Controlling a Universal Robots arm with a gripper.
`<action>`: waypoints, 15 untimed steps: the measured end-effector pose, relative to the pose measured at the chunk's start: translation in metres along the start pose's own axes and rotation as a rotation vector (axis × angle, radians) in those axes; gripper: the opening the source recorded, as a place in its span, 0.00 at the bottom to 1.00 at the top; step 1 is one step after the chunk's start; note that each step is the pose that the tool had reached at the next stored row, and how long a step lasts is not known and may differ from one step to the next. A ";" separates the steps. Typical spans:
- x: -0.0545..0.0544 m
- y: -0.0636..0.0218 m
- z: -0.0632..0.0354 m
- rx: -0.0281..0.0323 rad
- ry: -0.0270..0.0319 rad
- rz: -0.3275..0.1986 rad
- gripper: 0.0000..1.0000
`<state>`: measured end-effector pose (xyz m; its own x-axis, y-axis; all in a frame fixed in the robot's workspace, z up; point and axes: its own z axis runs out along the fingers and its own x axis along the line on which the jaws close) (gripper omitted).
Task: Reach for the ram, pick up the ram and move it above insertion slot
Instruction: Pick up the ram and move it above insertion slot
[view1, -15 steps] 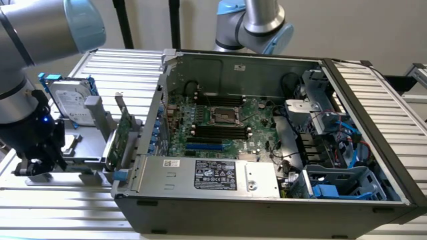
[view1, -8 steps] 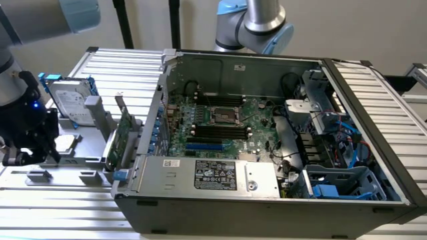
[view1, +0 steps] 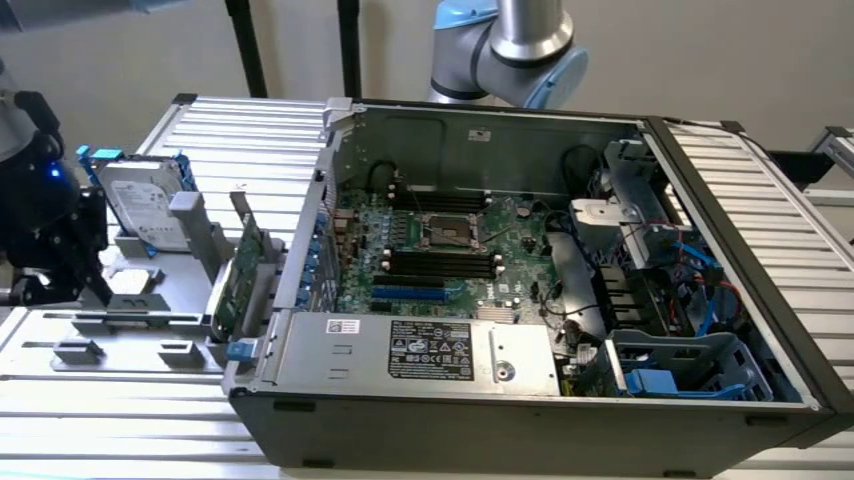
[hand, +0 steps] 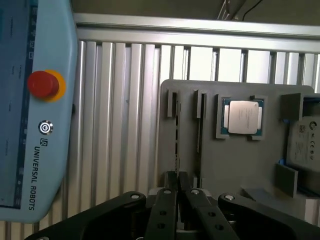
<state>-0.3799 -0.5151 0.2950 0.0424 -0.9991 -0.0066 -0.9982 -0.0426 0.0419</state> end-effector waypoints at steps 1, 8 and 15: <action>0.000 -0.0031 -0.0047 0.0003 -0.0003 0.000 0.13; 0.001 -0.0259 -0.0375 0.0002 -0.0016 0.000 0.13; 0.002 -0.0544 -0.0695 0.0006 -0.0108 -0.001 0.13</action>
<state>-0.3226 -0.5153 0.3621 0.0432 -0.9989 -0.0174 -0.9982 -0.0439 0.0413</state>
